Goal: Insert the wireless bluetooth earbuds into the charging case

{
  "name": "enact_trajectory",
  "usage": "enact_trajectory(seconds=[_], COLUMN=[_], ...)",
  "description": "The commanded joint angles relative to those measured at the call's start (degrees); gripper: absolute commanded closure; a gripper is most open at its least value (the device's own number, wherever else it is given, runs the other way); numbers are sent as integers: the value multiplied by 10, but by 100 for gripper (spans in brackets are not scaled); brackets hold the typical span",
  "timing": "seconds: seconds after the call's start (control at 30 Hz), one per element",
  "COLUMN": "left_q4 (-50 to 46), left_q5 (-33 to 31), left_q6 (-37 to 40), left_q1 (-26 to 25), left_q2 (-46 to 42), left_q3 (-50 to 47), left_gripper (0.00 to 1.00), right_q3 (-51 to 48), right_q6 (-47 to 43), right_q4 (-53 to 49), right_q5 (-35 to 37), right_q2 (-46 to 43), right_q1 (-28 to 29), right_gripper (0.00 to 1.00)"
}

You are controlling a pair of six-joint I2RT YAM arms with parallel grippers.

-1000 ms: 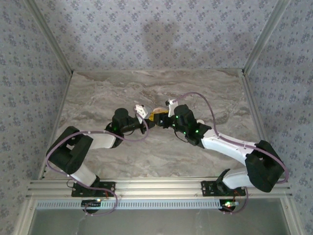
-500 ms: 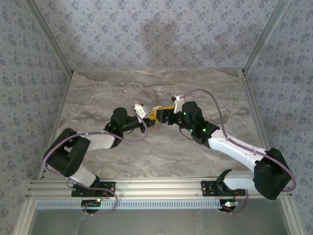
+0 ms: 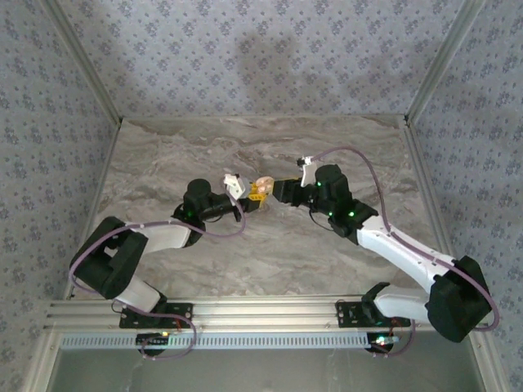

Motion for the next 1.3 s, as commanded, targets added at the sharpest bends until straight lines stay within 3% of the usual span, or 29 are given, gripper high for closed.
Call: enact_trajectory(seconds=[0.0, 0.1, 0.17, 0.33, 0.53, 0.7, 1.0, 1.27], left_q4=[-14, -79, -142, -327, -429, -436, -419, -368], left_q5=[51, 70, 74, 52, 16, 14, 12, 3], left_q6=[39, 80, 126, 261, 336, 348, 341, 310], left_q1=[-5, -5, -8, -17, -27, -34, -38, -35], left_q2=[-32, -50, -65, -106, -127, -132, -130, -135], left_q3=[12, 21, 30, 64, 89, 89, 87, 70], left_gripper=[81, 81, 81, 81, 81, 81, 81, 81], right_q3=[22, 24, 30, 73, 89, 129, 179, 195], right_q6=[-60, -157, -246, -466, -648, -721, -763, -769], right_q4=[-29, -55, -89, -223, -276, -312, -337, -384], right_q5=[-44, -75, -105, -136, -141, -80, -154, -217], right_q2=[-23, -47, -60, -64, -55, -5, 77, 105], right_q1=[-17, -30, -38, -46, -29, 1, 1, 4], right_gripper=[45, 40, 31, 23, 14, 13, 14, 22])
